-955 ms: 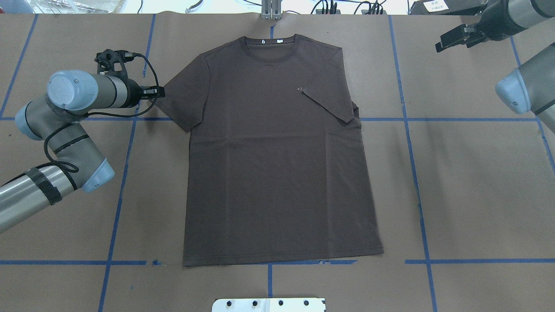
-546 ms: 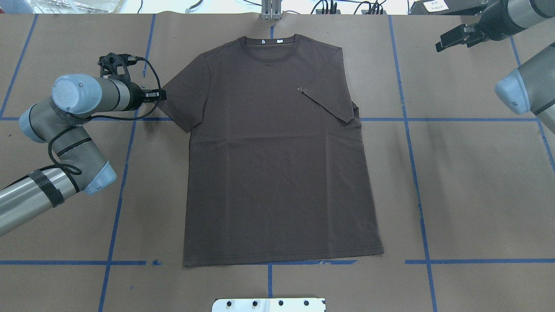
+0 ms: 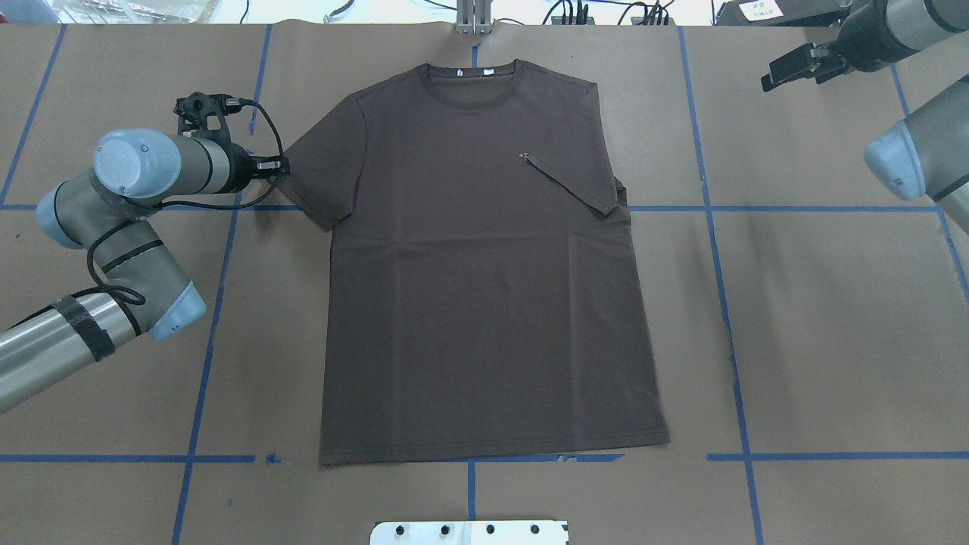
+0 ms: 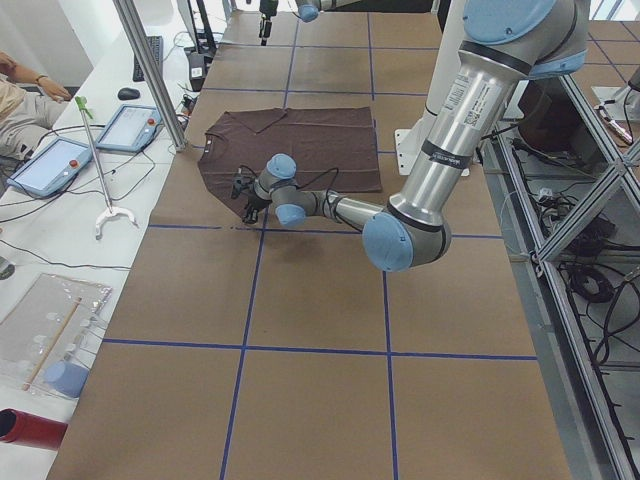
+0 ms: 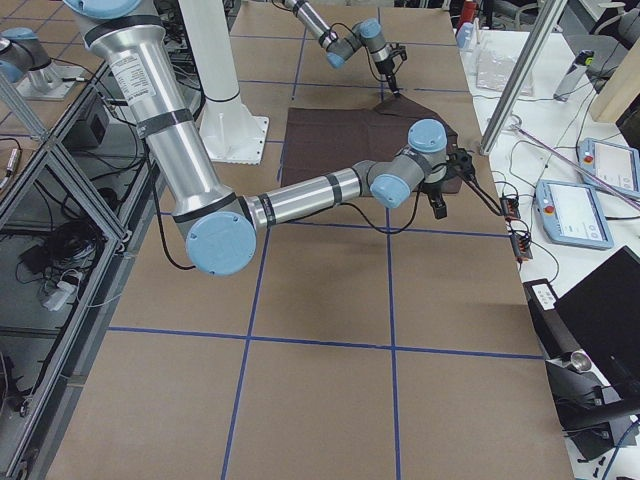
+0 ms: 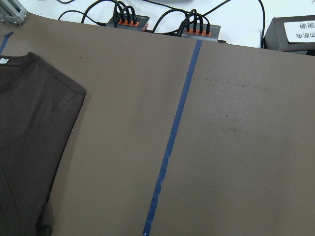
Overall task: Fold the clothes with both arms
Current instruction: 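Move the left gripper to the sleeve nearest it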
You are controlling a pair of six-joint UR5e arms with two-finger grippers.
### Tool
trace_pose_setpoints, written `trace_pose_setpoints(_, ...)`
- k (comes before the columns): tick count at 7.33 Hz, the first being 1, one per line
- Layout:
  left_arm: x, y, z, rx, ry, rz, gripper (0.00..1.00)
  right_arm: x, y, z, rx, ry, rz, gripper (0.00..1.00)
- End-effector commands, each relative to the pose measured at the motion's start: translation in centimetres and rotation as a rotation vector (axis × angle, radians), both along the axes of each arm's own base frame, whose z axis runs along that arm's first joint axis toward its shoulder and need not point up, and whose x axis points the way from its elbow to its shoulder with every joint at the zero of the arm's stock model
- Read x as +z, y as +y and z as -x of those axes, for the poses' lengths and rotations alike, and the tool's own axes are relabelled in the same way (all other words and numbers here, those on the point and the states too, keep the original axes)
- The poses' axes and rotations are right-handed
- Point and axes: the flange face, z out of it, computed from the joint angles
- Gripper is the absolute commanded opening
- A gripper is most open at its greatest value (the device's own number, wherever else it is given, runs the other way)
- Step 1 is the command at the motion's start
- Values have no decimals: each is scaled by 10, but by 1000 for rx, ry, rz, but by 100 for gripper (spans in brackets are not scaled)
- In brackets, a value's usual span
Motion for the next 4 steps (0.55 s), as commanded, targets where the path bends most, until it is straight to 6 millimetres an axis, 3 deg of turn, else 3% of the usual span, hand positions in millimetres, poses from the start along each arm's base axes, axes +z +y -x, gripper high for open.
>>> trace_pose_setpoints(1, -3, 2, -6, -20, -9, -17, 0, 1, 0, 0, 0, 1, 2, 100)
trace_pose_setpoints(4, -35, -6, -14, -21, 6, -35, 0, 0, 1, 0, 0, 0, -1, 100)
